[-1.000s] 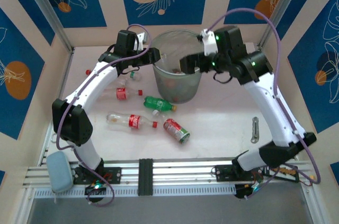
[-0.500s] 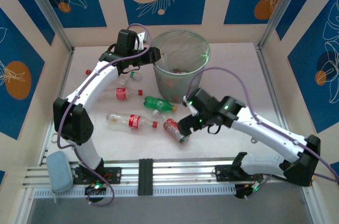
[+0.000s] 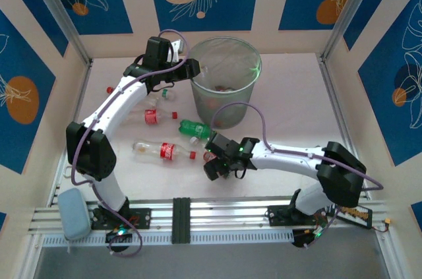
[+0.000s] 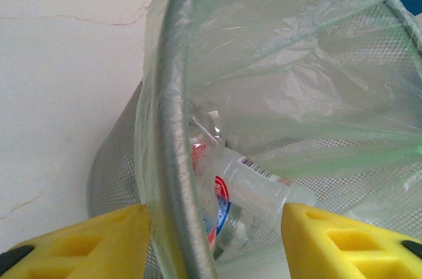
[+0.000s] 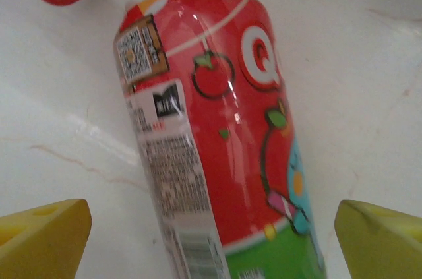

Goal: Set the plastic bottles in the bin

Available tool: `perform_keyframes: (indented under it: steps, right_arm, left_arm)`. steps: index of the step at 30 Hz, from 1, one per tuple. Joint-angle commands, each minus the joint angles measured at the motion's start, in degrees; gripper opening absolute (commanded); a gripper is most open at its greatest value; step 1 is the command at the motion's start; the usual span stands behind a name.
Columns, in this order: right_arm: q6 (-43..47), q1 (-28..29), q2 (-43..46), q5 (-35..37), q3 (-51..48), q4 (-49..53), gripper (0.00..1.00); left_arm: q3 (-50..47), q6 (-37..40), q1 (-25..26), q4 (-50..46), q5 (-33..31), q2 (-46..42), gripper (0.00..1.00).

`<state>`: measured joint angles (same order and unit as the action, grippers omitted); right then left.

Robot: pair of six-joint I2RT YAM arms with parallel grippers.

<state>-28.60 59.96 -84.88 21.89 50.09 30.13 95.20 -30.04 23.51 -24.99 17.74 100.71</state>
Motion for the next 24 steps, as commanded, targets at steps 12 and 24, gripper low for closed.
perform_keyframes:
  steps: [12,24]
  right_arm:
    - [1.6,-2.4,-10.7,-1.5,2.6,-9.6,0.86]
    - [2.0,-2.0,-11.3,-2.0,3.4,-7.0,0.69]
  left_arm:
    - [1.2,0.9,0.4,-2.1,0.6,1.7,0.55]
    - [1.3,0.5,0.3,-1.4,1.5,2.7,0.55]
